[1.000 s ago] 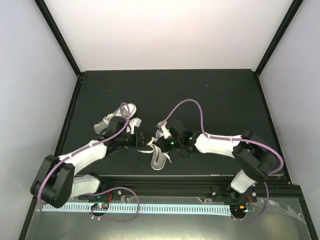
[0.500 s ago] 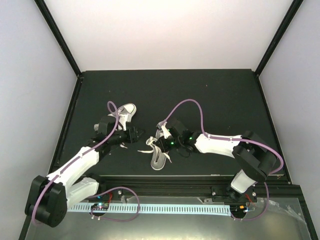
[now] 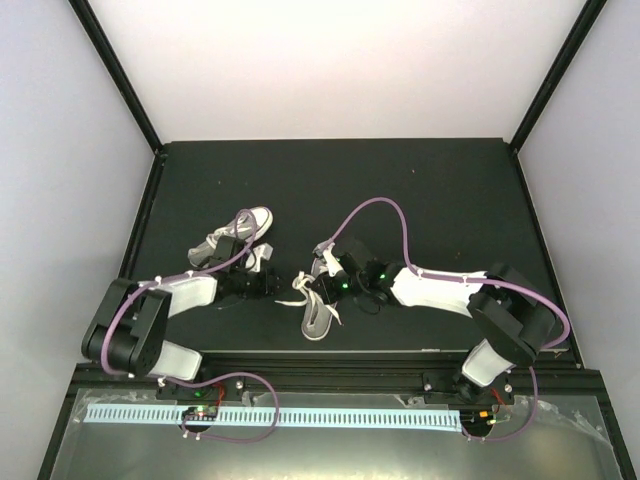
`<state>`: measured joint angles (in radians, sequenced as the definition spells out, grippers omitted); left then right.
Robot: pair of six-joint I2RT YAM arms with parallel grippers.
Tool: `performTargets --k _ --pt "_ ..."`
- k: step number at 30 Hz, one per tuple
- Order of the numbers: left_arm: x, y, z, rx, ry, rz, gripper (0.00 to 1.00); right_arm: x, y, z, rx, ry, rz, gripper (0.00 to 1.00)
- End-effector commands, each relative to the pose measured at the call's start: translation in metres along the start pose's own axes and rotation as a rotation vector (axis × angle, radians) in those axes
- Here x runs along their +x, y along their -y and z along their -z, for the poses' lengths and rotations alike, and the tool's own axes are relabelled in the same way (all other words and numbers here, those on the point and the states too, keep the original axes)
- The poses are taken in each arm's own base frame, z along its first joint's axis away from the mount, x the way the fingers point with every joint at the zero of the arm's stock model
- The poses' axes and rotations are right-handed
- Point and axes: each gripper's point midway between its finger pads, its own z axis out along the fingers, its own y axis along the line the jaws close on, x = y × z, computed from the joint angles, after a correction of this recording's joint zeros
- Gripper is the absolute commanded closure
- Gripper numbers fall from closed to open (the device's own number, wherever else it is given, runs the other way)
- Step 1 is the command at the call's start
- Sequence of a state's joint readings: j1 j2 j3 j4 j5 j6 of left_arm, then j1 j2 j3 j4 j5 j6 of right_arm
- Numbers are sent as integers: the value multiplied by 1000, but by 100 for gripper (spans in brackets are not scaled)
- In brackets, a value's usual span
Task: Tie the shoes
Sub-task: Cross the shoelace with the shoelace.
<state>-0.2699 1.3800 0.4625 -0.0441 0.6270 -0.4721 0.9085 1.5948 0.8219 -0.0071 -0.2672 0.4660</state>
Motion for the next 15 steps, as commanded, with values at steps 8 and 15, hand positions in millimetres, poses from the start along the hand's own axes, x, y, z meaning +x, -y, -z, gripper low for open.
performTargets --k 8,15 --pt "-11 52 -12 259 -32 -139 51 0 1 4 11 -3 18 98" --pt "-11 70 -13 318 -51 -195 50 3 4 0 19 -15 8 98"
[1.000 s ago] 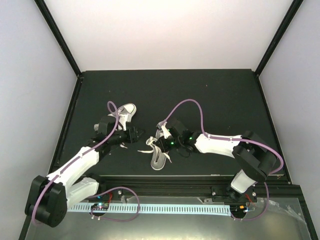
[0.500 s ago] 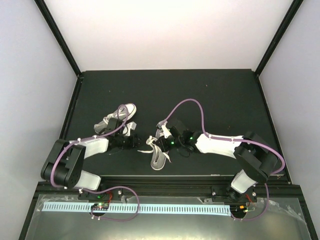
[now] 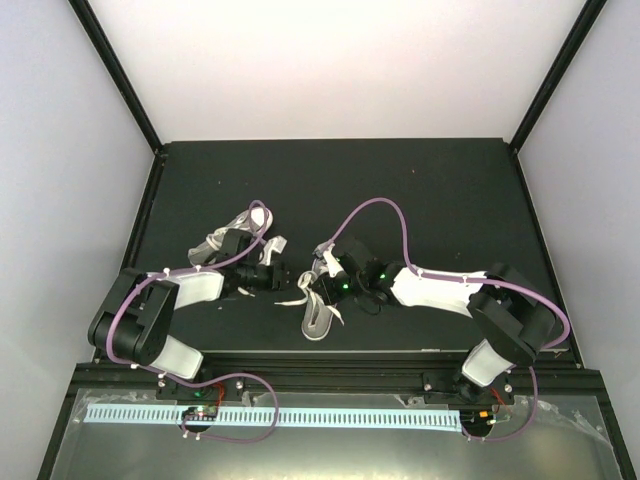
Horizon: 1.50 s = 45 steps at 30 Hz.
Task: Tie the shoes
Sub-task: Cross the shoelace with the shoelace.
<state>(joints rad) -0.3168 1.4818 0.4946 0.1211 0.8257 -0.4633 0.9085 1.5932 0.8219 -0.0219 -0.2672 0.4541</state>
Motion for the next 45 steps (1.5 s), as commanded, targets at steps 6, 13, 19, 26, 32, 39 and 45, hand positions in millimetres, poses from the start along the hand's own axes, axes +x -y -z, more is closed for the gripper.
performTargets --k 6,13,19,26,32,39,45 --pt "-12 30 -7 106 -3 -111 50 2 3 -1 14 -8 -1 98" --pt "-24 34 -3 95 44 -115 50 5 3 -1 8 -16 1 98" --pt "-29 39 -3 110 50 -119 49 5 3 0 10 -13 2 98" --pt "-28 36 -8 110 18 -113 47 3 2 1 7 -8 4 98" --pt "-31 34 -11 106 9 -123 46 2 2 3 12 -4 6 98" --pt "-22 35 -10 119 -21 -152 53 0 2 9 21 13 6 98" --pt "-10 33 -8 136 -34 -142 60 -4 -1 18 26 18 16 98"
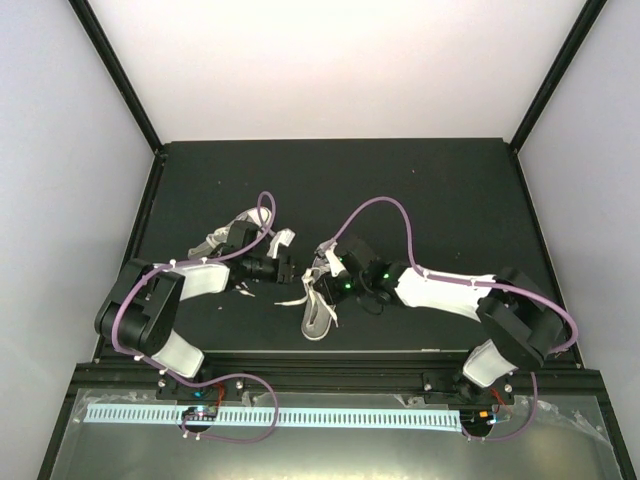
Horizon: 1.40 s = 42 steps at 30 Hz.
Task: Tie the shoes
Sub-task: Cross the shoelace with the shoelace.
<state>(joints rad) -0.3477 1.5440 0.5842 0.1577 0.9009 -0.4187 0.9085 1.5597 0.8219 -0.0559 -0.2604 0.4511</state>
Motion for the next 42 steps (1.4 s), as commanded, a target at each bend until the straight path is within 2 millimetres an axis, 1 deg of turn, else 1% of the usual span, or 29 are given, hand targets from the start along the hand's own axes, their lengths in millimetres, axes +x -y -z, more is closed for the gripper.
performTargets --k 1,5,12,16,20,23,26,33,38,42 --pt "9 6 2 28 -14 -29 60 -3 0 11 18 16 14 98" --pt "12 -5 5 -45 -5 -6 60 1 -2 16 10 3 22 98" --pt "20 3 5 12 4 -10 59 20 -4 19 -19 -54 32 98" --pt "26 2 4 20 -10 -9 59 32 -6 19 -35 -88 40 98" --pt "25 5 3 35 -14 -21 58 39 -6 18 -37 -104 42 98" --pt "22 10 1 57 -17 -35 58 37 -1 17 -9 -100 25 98" --pt "20 13 0 69 -15 -53 58 32 5 17 34 -83 2 98" --pt "9 13 -4 72 -5 -74 57 13 7 15 79 -46 -14 98" --pt "1 15 -4 68 14 -84 57 4 6 14 92 -30 -14 98" --pt "5 14 -4 73 -3 -82 58 2 6 10 88 -37 -13 98"
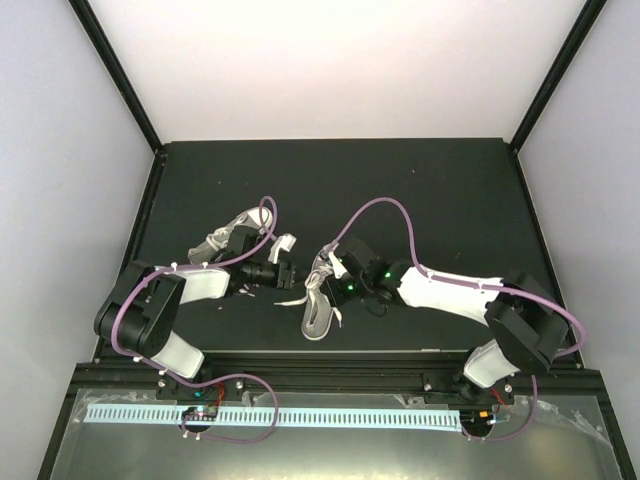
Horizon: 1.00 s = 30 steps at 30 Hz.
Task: Tie the shoes
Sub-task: Cross the shoelace with the shoelace, then tie the shoelace on the shoe.
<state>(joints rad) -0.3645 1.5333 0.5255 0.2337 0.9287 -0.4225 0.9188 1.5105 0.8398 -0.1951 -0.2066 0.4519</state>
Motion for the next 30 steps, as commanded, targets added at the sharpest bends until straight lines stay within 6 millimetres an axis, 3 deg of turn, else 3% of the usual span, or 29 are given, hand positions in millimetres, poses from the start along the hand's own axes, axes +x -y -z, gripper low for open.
performTargets --k 1,11,22,30 --pt "-7 9 -2 34 0 -55 58 -8 -1 -5 13 7 -2 98" --pt "8 16 -3 82 -28 -58 58 -5 -2 -16 -8 -15 5 98" --pt "12 21 -5 96 -40 -66 56 -12 -11 -13 -47 6 41 98" --pt "9 29 -2 108 -27 -65 66 -15 -15 -11 -59 19 52 98"
